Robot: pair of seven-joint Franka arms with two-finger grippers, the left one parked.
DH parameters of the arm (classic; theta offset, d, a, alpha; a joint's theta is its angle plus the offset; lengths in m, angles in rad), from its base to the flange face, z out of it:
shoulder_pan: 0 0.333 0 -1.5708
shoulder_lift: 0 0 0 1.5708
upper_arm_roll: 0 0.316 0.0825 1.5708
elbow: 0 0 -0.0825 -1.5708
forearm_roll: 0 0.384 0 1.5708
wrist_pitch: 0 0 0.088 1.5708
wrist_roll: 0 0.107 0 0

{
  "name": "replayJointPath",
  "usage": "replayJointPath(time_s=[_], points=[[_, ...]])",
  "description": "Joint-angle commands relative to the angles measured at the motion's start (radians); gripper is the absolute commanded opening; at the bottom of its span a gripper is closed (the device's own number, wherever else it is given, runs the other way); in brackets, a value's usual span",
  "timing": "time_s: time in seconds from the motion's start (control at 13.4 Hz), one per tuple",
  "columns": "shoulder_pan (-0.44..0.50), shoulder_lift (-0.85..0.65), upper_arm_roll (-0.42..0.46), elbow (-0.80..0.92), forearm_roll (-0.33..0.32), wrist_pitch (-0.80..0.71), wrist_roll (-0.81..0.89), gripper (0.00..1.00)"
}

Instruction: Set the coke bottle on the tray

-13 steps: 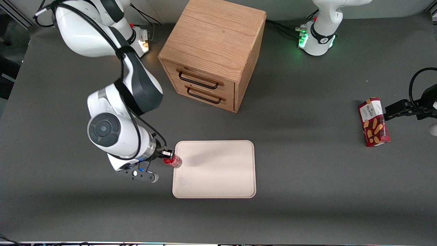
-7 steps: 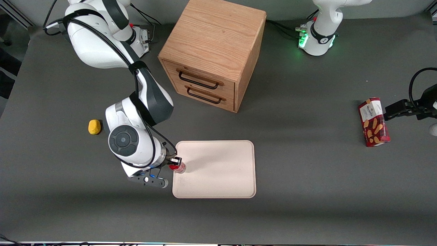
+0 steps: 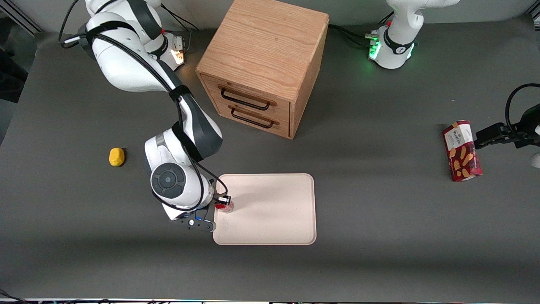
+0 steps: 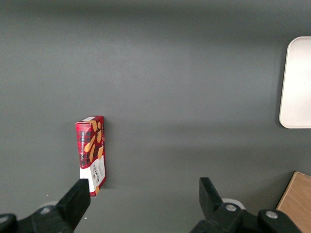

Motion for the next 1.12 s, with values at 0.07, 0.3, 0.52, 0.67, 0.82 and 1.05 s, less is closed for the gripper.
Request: replayJointPath(time_s=[0.07,0.3,0.52,0.67,0.82,1.05], points=[[0.006,-0.021,-0.003,-0.008,-0.015,0.007,0.034,1.0],[0.003,-0.077,-0.003,-0.008,-0.012,-0.008,0.033,1.0],[0.003,-0.203,-0.002,-0.012,-0.004,-0.173,0.033,1.0],[0.002,-0.3,0.003,-0.012,-0.001,-0.29,0.033,1.0],[-0.001,-0.378,0.004,-0.012,-0.001,-0.396,0.031,1.0],[-0.047,-0.478,0.004,-0.015,0.001,-0.528,0.005,1.0]])
